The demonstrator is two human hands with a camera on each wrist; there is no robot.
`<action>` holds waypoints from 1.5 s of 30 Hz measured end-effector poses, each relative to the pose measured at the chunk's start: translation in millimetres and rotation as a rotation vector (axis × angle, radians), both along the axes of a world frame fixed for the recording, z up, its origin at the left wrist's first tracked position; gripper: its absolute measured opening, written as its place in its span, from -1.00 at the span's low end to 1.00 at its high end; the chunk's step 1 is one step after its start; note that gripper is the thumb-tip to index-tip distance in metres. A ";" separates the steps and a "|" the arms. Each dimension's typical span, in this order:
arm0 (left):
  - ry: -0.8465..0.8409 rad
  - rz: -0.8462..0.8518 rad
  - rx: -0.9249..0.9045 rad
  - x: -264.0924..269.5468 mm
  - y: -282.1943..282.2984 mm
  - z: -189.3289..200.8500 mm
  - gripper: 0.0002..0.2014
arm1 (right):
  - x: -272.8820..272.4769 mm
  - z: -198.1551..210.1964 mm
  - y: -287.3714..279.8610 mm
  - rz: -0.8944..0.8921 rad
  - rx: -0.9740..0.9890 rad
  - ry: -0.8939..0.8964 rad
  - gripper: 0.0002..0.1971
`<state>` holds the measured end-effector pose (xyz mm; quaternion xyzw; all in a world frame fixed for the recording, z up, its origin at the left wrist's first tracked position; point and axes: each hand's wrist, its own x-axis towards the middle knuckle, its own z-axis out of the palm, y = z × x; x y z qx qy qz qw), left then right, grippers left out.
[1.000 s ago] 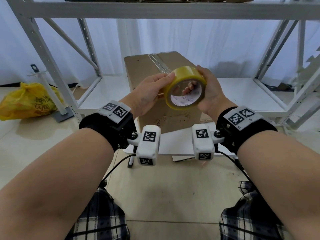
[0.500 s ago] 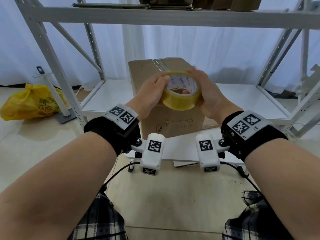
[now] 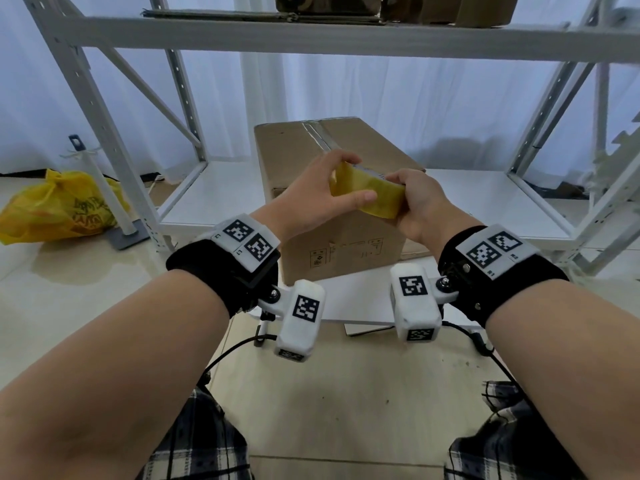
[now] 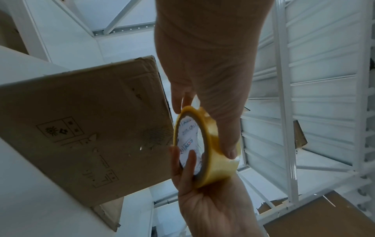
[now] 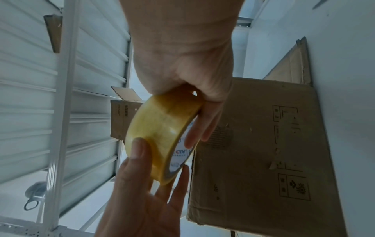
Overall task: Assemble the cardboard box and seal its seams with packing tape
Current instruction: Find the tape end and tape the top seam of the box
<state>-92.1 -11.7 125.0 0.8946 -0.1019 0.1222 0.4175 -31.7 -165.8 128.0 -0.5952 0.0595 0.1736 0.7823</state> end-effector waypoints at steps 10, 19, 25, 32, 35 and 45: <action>0.147 -0.108 -0.116 -5.0 13.7 7.3 -0.90 | -1.8 -0.2 -9.1 0.152 -0.140 0.089 -0.80; 0.118 -0.080 0.016 -4.5 2.8 9.7 -0.75 | -2.3 1.3 -5.0 0.184 -0.179 0.101 -0.72; 0.085 -0.087 -0.065 -7.6 -3.5 14.5 -0.78 | -6.6 4.9 -3.0 0.245 -0.186 0.030 -0.75; 0.116 0.008 -0.274 -7.3 -2.8 12.7 -0.64 | -17.7 7.6 0.3 0.370 -0.449 -0.599 -0.76; 0.074 0.057 -0.226 -3.4 -4.4 8.7 -0.71 | -12.3 6.6 -2.6 0.451 -0.511 -0.572 -0.79; -0.033 0.182 -0.231 1.2 -7.8 5.3 -0.77 | -15.6 6.9 1.5 0.512 -0.470 -0.494 -0.79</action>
